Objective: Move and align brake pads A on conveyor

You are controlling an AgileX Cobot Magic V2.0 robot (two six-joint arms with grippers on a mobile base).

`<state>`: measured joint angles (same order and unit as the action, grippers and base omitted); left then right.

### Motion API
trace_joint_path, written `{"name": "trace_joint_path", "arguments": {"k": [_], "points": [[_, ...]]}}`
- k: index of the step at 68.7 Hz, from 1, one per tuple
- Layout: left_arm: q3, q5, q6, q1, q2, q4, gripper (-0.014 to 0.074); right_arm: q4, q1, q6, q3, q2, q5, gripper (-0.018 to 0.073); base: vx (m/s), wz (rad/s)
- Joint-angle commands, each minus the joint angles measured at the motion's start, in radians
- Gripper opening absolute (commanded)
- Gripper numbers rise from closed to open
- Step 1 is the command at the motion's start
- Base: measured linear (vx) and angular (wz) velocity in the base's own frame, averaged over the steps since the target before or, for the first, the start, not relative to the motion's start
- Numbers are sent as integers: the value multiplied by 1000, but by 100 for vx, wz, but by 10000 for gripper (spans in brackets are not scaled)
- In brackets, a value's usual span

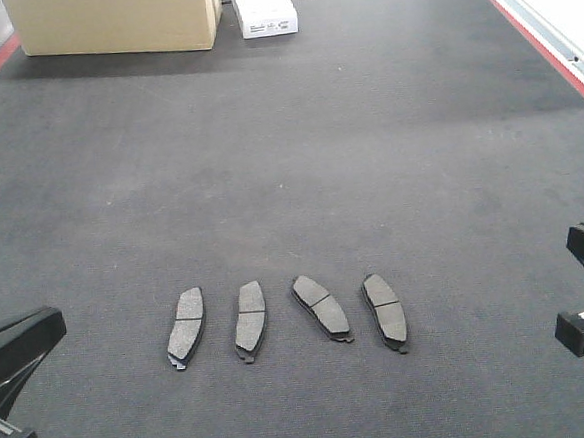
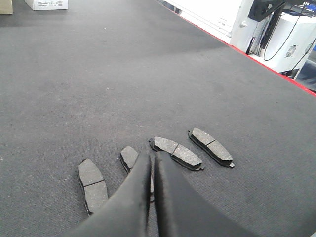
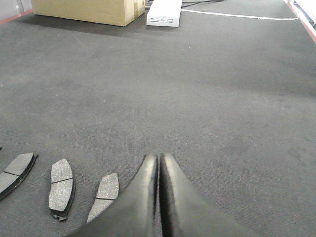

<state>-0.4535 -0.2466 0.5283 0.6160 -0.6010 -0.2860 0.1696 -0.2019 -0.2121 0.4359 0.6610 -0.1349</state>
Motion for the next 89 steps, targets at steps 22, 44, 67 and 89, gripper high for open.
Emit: {"name": "trace_joint_path", "arguments": {"k": [22, 44, 67, 89], "points": [[-27, 62, -5, 4, 0, -4, -6, 2, 4, -10, 26, -1, 70, -3, 0, 0], [-27, 134, -476, 3, 0, 351, -6, 2, 4, -10, 26, -1, 70, -3, 0, 0], [-14, 162, -493, -25, 37, 361, -6, 2, 4, -10, 26, -1, 70, -3, 0, 0], [201, 163, -493, -377, 394, 327, -6, 2, 4, -10, 26, -1, 70, -3, 0, 0]]}}
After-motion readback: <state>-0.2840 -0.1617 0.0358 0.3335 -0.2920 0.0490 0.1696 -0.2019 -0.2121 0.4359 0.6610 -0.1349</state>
